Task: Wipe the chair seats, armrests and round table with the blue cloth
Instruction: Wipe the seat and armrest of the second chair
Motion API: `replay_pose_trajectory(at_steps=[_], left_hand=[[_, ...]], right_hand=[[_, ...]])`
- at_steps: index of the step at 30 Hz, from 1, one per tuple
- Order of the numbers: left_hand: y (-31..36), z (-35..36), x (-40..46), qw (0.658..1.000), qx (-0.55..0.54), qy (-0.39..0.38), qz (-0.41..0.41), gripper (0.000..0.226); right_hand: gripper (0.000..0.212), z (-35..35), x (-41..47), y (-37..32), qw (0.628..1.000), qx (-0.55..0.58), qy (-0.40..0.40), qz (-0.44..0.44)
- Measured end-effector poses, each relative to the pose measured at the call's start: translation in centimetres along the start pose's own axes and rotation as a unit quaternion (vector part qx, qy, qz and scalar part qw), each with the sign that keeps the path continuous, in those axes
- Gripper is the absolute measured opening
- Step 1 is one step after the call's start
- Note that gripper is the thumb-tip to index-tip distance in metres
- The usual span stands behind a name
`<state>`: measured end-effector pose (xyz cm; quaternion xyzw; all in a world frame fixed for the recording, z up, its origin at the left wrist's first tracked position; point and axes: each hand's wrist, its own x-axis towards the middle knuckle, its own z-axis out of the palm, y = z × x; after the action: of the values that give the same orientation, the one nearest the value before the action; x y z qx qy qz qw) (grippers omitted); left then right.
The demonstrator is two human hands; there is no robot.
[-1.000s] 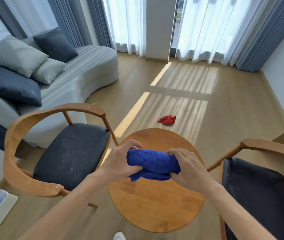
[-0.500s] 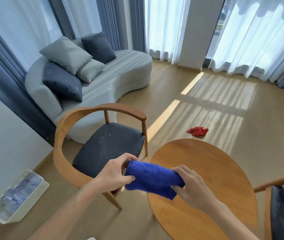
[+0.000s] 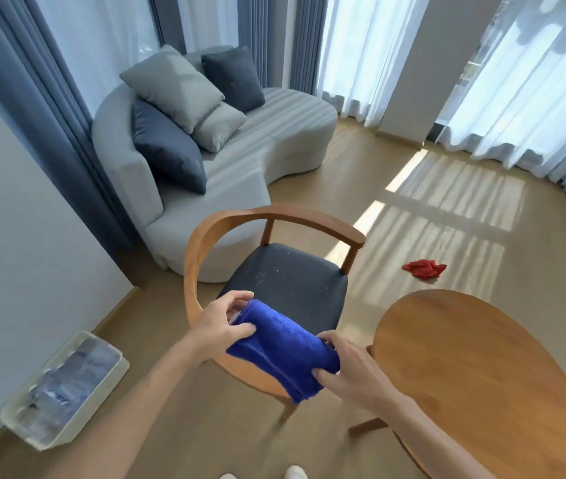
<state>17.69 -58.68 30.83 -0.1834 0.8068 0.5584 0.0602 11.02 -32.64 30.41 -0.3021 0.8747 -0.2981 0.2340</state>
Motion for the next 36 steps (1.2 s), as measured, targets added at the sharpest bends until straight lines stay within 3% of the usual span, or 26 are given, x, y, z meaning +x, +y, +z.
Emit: replay_pose_trajectory(at_steps=[6,13,22,26,32,36], left_hand=[[0.3,-1.0,7.2,0.999,-0.012,-0.007,-0.038,0.04],[0.0,-2.5,16.7,0.998,0.026,-0.057,-0.022,0.03],[-2.6,-4.1,25.9,0.993,0.033,-0.09,-0.076,0.035],[-4.1,-3.9,29.6,0.991,0.043,-0.08,-0.103,0.037],[-8.8,-3.0,36.6,0.976,0.043,-0.142,-0.156,0.032],[-11.9,-1.1,41.5,0.979,0.068,-0.133,-0.141,0.028]], right_hand=[[0.038,1.1,4.2,0.3,0.995,0.036,0.058,0.074],[0.034,3.8,12.0,1.8,0.977,0.082,0.127,0.151],[0.05,7.7,20.0,1.4,0.944,0.167,0.114,0.262],[0.046,9.4,23.1,1.1,0.92,0.197,0.128,0.312],[0.042,13.8,28.4,2.1,0.871,0.238,0.154,0.401],[0.033,15.8,32.6,5.0,0.837,0.263,0.164,0.451]])
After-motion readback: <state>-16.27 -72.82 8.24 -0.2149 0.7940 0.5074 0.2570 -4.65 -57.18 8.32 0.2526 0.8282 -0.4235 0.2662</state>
